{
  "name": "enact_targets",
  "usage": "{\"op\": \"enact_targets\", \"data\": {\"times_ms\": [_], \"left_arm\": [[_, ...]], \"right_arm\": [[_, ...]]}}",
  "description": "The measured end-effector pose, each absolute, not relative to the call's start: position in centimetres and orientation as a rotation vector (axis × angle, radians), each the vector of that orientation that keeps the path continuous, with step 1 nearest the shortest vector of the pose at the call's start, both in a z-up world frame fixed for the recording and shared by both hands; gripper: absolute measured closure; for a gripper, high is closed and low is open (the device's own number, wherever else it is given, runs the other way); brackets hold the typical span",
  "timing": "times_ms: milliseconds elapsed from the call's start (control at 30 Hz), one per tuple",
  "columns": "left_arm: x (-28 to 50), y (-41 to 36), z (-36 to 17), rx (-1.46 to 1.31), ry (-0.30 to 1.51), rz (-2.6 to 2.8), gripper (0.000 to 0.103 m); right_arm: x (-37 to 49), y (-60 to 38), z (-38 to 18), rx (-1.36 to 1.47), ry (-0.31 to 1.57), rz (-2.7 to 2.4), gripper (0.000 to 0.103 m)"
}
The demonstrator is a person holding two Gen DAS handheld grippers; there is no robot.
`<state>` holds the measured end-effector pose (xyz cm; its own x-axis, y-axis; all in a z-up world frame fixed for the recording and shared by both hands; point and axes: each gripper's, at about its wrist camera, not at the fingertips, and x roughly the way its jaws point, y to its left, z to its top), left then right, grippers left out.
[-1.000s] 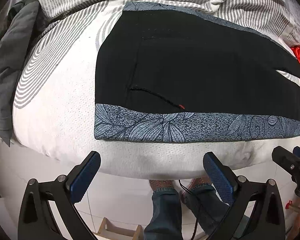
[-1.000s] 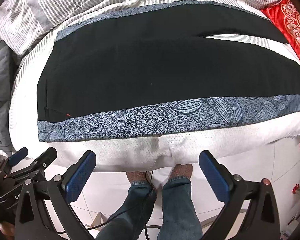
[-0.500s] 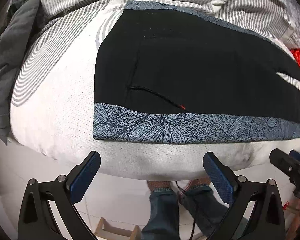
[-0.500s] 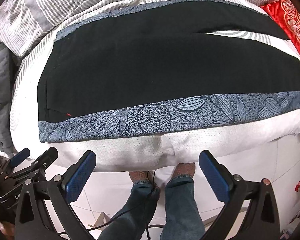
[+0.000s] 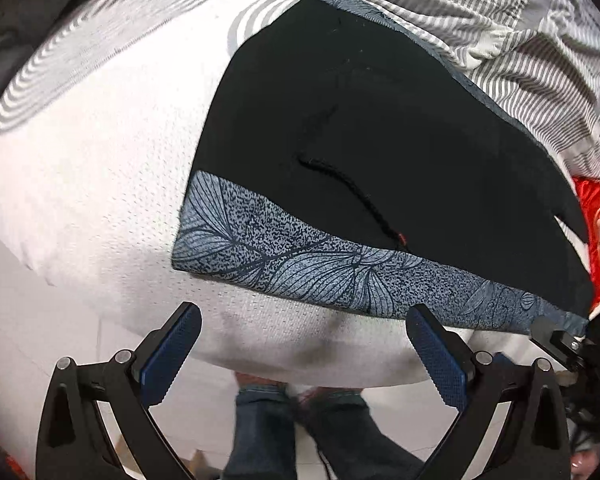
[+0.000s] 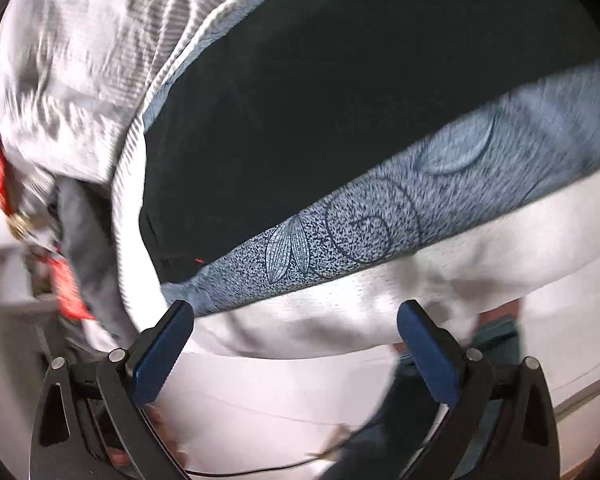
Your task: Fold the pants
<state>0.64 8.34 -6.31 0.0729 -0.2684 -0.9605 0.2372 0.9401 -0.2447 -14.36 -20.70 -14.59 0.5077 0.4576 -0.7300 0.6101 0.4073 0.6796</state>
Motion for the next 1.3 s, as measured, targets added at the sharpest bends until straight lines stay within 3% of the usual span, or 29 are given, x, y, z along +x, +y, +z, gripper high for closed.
{"op": "enact_targets", "data": {"times_ms": [200, 333, 400, 500, 667, 767, 800, 833, 900, 1133, 1167, 1200, 1233, 1267, 1300], "left_arm": [[0.8, 8.1, -7.9, -0.090, 1.454, -0.432, 0.000], [0.9, 8.0, -8.7, -0.116, 1.453, -0.453, 0.000], [0.9, 7.8, -9.1, -0.131, 1.459, -0.456, 0.007], [0.8, 8.1, -9.0, -0.148, 1.453, -0.452, 0.007], [0.9, 8.5, -8.9, -0.163, 1.458, -0.450, 0.007], [0.8, 8.7, -8.4, -0.199, 1.460, -0.462, 0.007], [0.9, 8.7, -8.3, -0.221, 1.465, -0.467, 0.007], [0.9, 8.8, -8.3, -0.238, 1.470, -0.471, 0.007], [1.0, 8.4, -8.3, -0.265, 1.481, -0.475, 0.007], [2.4, 7.9, -7.6, -0.365, 1.473, -0.451, 0.007], [2.6, 8.1, -7.5, -0.376, 1.470, -0.437, 0.014], [3.1, 8.2, -7.6, -0.395, 1.471, -0.423, 0.033], [3.4, 8.3, -7.8, -0.426, 1.480, -0.435, 0.043], [3.7, 8.4, -7.9, -0.452, 1.486, -0.446, 0.065], [4.1, 8.4, -7.9, -0.454, 1.488, -0.438, 0.072]], "right_arm": [[-14.0, -20.4, -18.0, 1.331, 1.049, -0.034, 0.019], [-13.9, -20.4, -18.8, 1.344, 1.003, -0.008, 0.020], [-14.3, -20.5, -18.8, 1.342, 0.977, 0.011, 0.021], [-14.6, -20.8, -18.7, 1.357, 0.935, 0.046, 0.030], [-13.9, -21.8, -19.1, 1.424, 0.868, 0.045, 0.033], [-12.5, -21.9, -18.5, 1.466, 0.827, 0.094, 0.046], [-12.0, -21.8, -18.6, 1.472, 0.845, 0.102, 0.056], [-11.4, -21.6, -18.8, 1.486, 0.889, 0.099, 0.077], [-11.3, -21.6, -18.9, 1.520, 0.893, 0.105, 0.095], [-11.8, -21.9, -16.6, 1.510, 0.869, 0.147, 0.098], [-11.7, -22.0, -16.4, 1.506, 0.871, 0.146, 0.098], [-11.7, -22.1, -16.4, 1.500, 0.874, 0.144, 0.098], [-11.6, -22.1, -16.2, 1.493, 0.883, 0.140, 0.098], [-11.4, -22.1, -16.1, 1.488, 0.890, 0.135, 0.098], [-11.4, -22.1, -15.9, 1.483, 0.900, 0.129, 0.098]]}}
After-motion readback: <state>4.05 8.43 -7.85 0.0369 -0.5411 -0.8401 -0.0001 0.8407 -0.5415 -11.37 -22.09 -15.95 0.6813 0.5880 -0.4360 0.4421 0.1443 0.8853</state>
